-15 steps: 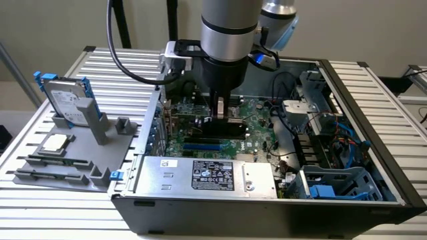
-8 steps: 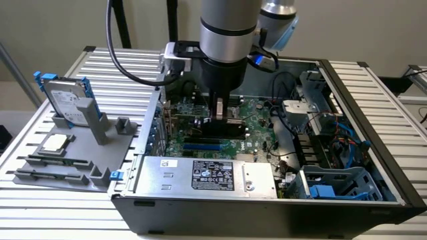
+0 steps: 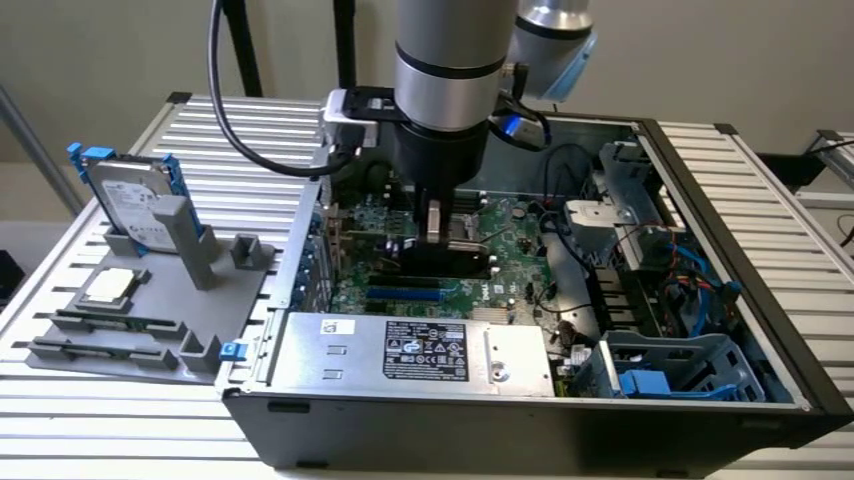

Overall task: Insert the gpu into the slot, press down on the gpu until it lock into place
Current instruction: 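Insert the gpu into the slot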

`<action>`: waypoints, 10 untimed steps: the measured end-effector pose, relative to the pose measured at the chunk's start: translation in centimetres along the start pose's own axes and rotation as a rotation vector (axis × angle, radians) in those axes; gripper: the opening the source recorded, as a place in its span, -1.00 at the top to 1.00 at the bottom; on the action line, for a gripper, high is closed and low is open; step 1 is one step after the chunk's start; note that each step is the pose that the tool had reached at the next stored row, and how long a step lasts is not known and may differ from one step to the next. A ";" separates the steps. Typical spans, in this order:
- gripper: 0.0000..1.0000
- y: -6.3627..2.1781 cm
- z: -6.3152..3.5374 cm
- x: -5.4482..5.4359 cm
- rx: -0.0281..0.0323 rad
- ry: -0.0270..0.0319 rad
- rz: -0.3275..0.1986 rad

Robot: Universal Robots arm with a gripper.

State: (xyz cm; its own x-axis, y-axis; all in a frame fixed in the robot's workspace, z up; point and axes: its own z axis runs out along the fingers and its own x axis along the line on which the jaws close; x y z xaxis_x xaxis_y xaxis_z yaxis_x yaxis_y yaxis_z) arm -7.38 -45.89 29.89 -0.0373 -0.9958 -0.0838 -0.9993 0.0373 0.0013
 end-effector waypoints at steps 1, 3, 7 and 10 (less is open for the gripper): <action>0.47 0.06 0.07 0.0 0.0001 0.0000 0.002; 0.47 0.16 0.20 0.0 0.0004 0.0000 0.004; 0.47 0.34 0.46 0.1 0.0007 0.0000 0.007; 0.47 0.40 0.65 0.1 0.0007 -0.0001 0.008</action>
State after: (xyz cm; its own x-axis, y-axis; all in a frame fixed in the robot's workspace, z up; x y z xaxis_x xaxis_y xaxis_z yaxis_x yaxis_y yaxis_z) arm -7.78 -45.89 29.24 -0.0450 -0.9955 -0.0839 -0.9990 0.0451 0.0012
